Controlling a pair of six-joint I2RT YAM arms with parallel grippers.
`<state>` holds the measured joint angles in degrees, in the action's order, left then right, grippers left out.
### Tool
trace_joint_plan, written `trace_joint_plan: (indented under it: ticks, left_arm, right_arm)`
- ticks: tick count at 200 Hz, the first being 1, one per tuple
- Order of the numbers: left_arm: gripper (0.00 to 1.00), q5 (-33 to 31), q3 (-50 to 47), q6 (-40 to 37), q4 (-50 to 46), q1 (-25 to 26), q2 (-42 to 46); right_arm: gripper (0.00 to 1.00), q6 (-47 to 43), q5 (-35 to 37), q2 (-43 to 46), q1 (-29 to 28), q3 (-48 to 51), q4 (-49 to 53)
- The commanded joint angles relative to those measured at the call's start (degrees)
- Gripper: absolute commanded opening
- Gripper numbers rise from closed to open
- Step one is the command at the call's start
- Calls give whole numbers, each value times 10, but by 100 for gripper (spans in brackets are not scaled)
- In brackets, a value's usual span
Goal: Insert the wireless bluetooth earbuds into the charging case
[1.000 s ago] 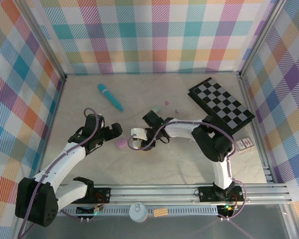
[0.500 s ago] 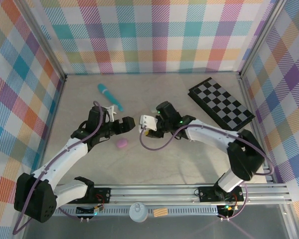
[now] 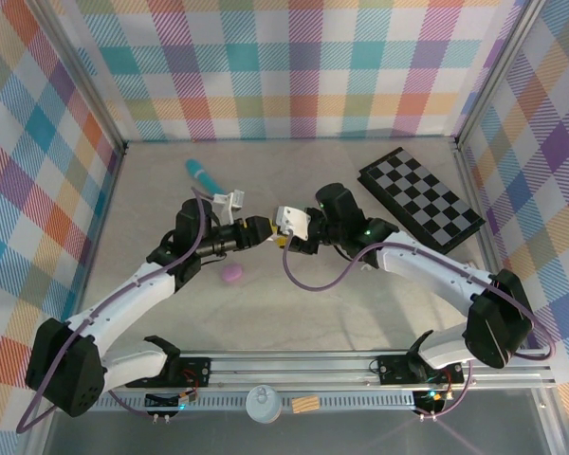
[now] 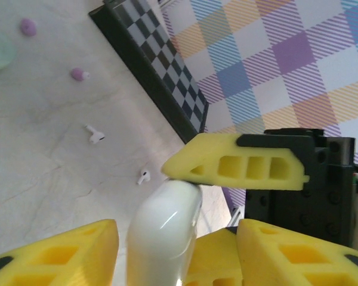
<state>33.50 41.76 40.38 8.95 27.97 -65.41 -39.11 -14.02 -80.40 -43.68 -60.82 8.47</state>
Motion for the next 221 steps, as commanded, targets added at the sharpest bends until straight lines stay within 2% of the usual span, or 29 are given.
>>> trace_joint_plan:
  ticks: [1, 107, 116, 146, 157, 173, 188, 202, 221]
  left_arm:
    - [45, 16, -1, 12, 38, 9, -6]
    - [45, 27, -2, 16, 34, 13, -6]
    - [43, 28, -2, 17, 34, 14, -9]
    - [22, 32, -3, 13, 36, 15, -6]
    - [19, 30, -4, 4, 35, 15, -2]
    - [18, 28, -3, -15, 34, 15, 1]
    - [18, 34, -8, -49, 54, 15, 4]
    - [18, 48, -28, -98, 114, 16, 13]
    - [20, 53, -79, -173, 254, 17, 36]
  right_arm:
    - [39, 16, -18, 11, 6, 7, -24]
    - [39, 29, -25, 21, 18, 9, -40]
    - [39, 31, -27, 21, 18, 9, -40]
    - [40, 34, -26, 22, 19, 9, -38]
    - [40, 36, -27, 22, 18, 8, -37]
    - [47, 39, -37, 25, 21, 7, -32]
    - [62, 54, -61, 34, 28, 7, -21]
    - [71, 74, -134, 49, 49, 7, -5]
    - [75, 132, -240, 73, 84, 7, 7]
